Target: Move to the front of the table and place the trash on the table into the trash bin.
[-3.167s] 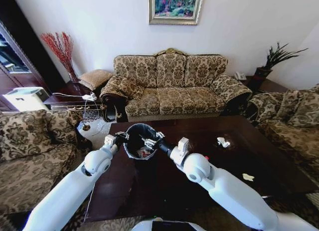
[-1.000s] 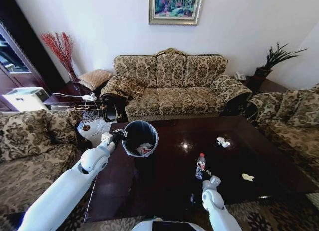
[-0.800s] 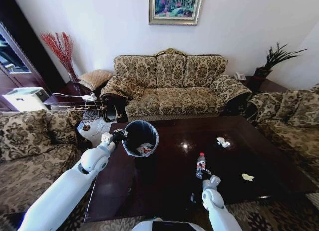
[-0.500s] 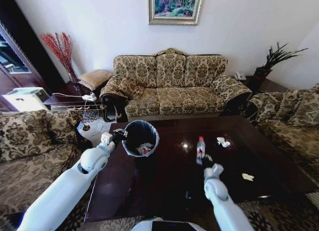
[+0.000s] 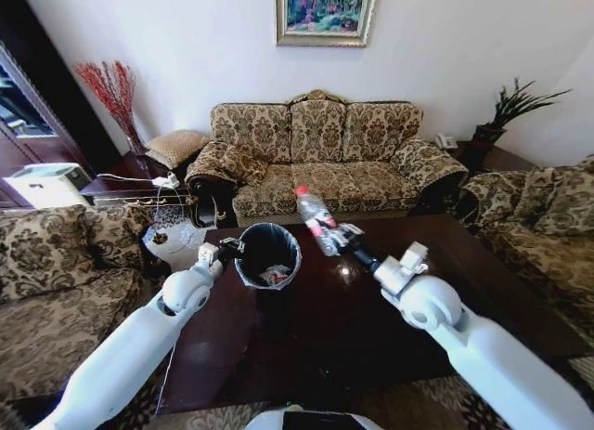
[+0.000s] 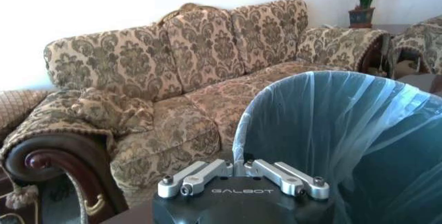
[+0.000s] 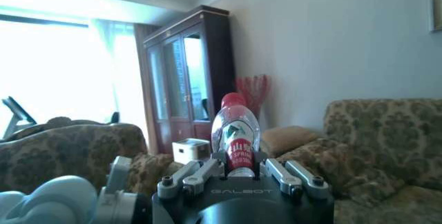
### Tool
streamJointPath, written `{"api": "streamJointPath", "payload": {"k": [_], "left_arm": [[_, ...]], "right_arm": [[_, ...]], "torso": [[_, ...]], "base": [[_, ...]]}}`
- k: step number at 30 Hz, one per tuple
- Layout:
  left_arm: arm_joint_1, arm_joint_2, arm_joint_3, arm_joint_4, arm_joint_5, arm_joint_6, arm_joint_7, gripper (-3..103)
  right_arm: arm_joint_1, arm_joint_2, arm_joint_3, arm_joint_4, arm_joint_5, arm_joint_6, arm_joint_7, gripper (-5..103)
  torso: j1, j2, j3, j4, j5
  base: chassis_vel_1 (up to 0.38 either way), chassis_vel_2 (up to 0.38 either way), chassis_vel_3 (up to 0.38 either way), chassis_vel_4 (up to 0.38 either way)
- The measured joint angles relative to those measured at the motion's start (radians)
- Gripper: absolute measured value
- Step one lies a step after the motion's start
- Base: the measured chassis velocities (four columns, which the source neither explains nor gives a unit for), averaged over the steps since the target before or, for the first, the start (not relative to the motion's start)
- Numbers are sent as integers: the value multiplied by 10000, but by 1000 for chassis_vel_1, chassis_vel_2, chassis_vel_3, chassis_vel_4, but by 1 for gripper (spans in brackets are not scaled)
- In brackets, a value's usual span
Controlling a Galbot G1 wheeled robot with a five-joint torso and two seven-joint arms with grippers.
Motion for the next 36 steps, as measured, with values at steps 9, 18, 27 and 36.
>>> {"api": "streamJointPath", "payload": {"k": [9,18,27,36], "left_arm": [[-49,135,-70,-118,-445,152,151,2],[-14,140,-126,-130,-471,142,175,2],[160,116,-202,-388,-480,141,182,2],[316,125,-301,-610,-463,139,186,2]], "right_arm": [[1591,1125,-2294,-1495,-1757,352,-762,17],[1687,1505,-2692,-2143,-2405,352,-854,14],[2085,2077,-3033,-2794,-2649,504,-699,15],[2159,2233,-3127,-3006,-2646,574,-660,40]], "torso": [[1,0,0,-6,1],[-1,0,-1,-4,-1],[-1,0,-1,-1,-1],[-1,0,-1,-4,0]], "base": [[0,0,0,0],[0,0,0,0],[0,0,0,0],[0,0,0,0]]}}
